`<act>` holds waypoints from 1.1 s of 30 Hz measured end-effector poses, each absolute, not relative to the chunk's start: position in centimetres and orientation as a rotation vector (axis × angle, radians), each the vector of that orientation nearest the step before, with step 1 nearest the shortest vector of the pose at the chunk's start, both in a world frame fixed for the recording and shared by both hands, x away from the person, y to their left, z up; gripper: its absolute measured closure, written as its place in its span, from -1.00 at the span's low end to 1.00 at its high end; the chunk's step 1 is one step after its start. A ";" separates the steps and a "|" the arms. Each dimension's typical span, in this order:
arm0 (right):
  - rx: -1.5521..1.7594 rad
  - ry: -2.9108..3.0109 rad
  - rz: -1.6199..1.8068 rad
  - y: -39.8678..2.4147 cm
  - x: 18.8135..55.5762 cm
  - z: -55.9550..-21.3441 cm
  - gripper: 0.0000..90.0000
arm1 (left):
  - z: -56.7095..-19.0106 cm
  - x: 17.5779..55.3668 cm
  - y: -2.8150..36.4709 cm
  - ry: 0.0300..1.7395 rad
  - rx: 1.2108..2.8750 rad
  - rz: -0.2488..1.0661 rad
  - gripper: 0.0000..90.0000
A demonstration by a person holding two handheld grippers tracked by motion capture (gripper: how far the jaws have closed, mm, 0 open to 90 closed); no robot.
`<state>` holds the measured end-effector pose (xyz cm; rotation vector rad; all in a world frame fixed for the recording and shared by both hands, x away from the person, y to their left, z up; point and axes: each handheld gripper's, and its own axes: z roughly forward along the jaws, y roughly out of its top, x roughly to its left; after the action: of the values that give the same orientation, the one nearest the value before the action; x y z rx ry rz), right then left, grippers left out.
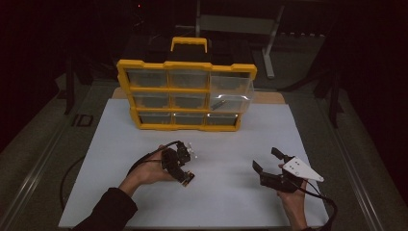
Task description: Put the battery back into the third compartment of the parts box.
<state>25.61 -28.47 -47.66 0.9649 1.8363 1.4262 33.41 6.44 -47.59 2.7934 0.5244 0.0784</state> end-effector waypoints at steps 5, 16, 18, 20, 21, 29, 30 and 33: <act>0.965 1.837 1.425 -28.5 25.6 -47.7 -0.70 | -48.7 33.2 6.0 0.528 2.835 0.084 0.50; 0.965 1.836 1.424 -28.5 25.6 -47.7 -0.69 | -48.8 33.4 6.0 0.555 2.832 0.068 0.73; 0.965 1.837 1.424 -28.5 25.6 -47.7 -0.69 | -48.8 33.3 6.0 0.553 2.831 0.070 0.73; 0.965 1.837 1.424 -28.5 25.6 -47.7 -0.69 | -48.8 33.3 6.0 0.550 2.828 0.072 0.73; 0.965 1.836 1.424 -28.5 25.6 -47.7 -0.69 | -48.8 33.3 6.0 0.547 2.828 0.072 0.73; 0.965 1.837 1.423 -28.5 25.6 -47.7 -0.69 | -48.8 33.3 6.1 0.540 2.825 0.065 0.73; 0.966 1.837 1.423 -28.5 25.6 -47.7 -0.69 | -48.8 33.3 6.1 0.540 2.825 0.064 0.73; 0.965 1.837 1.423 -28.5 25.6 -47.7 -0.69 | -48.8 33.3 6.1 0.533 2.825 0.066 0.73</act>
<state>25.59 -28.47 -47.66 0.9646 1.8373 1.4230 33.30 6.11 -48.78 2.8247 0.5331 0.0660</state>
